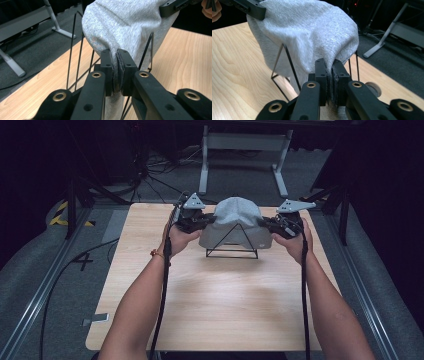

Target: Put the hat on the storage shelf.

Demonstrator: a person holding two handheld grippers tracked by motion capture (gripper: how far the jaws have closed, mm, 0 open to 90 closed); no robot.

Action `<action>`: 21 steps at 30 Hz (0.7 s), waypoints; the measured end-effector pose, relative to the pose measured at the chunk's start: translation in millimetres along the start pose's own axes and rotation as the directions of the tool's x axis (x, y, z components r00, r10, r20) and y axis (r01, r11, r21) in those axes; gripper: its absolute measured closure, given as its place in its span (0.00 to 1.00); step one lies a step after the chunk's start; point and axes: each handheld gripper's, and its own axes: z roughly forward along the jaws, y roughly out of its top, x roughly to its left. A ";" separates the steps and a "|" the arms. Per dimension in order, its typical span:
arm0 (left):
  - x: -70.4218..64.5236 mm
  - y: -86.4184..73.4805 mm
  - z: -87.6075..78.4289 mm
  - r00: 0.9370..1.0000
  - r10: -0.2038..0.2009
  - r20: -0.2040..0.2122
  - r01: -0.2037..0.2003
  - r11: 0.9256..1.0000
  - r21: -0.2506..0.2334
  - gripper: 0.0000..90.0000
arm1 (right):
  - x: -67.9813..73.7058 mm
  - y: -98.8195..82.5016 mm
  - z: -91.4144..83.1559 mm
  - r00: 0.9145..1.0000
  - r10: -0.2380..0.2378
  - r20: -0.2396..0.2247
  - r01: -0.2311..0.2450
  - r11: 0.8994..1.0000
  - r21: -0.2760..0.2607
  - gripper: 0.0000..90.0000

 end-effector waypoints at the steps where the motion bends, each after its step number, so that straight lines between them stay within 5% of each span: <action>1: -0.3 -2.3 0.9 1.000 -0.005 0.004 0.005 1.000 0.006 0.93 | 0.4 -1.9 0.9 1.000 0.003 -0.002 -0.003 1.000 0.001 0.95; 8: -2.8 -16.1 8.7 0.999 -0.034 0.013 0.034 0.999 -0.006 0.93 | 2.1 -17.8 8.3 0.999 0.031 -0.019 -0.031 0.999 0.014 0.94; 14: -0.6 -27.7 14.5 0.993 -0.110 0.030 0.111 0.994 -0.012 0.53 | 1.2 -23.8 9.0 0.998 0.063 -0.030 -0.063 0.998 -0.012 0.89; 21: 2.0 -40.5 22.1 0.991 -0.119 0.059 0.117 0.993 0.035 0.48 | -3.7 -32.9 10.8 0.994 0.096 -0.060 -0.095 0.995 0.009 0.70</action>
